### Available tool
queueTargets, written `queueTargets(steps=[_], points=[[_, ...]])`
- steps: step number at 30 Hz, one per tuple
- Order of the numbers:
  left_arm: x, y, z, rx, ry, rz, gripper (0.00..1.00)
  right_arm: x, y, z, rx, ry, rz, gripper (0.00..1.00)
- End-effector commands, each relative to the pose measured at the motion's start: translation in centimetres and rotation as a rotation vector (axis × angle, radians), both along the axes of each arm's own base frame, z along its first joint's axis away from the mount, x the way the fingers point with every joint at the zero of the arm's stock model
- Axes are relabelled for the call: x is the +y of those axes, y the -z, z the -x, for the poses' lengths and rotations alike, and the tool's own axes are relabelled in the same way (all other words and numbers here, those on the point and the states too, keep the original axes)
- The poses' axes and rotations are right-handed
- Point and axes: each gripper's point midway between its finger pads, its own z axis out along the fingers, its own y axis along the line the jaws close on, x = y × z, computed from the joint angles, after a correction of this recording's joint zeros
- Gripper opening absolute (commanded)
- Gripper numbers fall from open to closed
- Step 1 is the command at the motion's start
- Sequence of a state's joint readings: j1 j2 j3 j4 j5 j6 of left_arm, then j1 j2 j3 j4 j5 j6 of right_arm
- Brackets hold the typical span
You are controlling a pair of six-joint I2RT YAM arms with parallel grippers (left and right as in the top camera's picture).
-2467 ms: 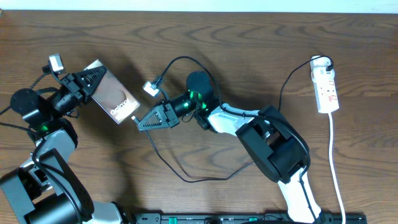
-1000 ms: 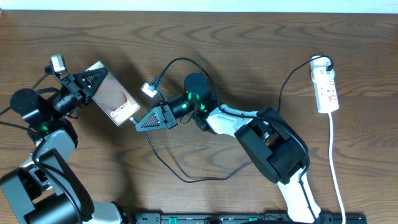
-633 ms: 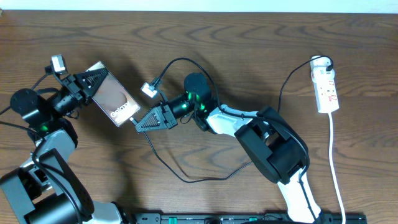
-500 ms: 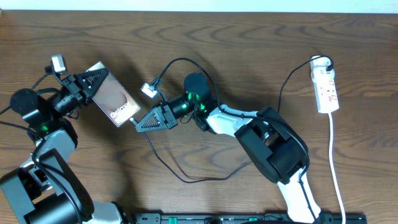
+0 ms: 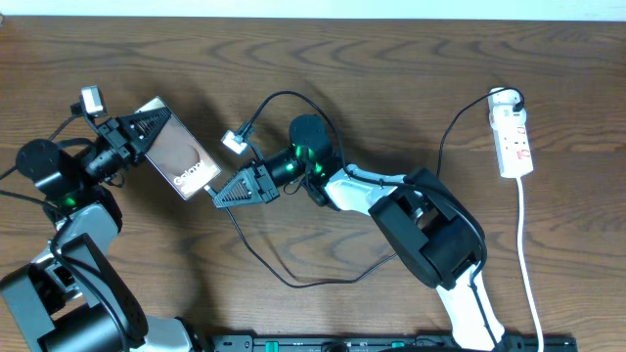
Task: Plug charger to phone and switch on socket
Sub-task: 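Push the plug into the phone's port with the right gripper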
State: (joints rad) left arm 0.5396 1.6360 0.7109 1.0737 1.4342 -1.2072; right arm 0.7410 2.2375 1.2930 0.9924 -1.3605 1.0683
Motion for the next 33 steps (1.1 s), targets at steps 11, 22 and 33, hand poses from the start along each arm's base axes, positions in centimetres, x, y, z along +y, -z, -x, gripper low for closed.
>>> queueTargets(steps=[11, 22, 33], points=[[-0.8, -1.0, 0.2, -0.031, 0.038, -0.020, 0.07, 0.3, -0.7, -0.5, -0.022, 0.034, -0.018, 0.01], [-1.8, -1.0, 0.1, -0.036, 0.058, -0.022, 0.07, 0.3, -0.7, -0.5, -0.016, 0.034, -0.015, 0.01], [-2.8, -0.9, 1.5, -0.064, 0.159, -0.054, 0.07, 0.3, -0.7, -1.1, 0.001, 0.060, -0.007, 0.01]])
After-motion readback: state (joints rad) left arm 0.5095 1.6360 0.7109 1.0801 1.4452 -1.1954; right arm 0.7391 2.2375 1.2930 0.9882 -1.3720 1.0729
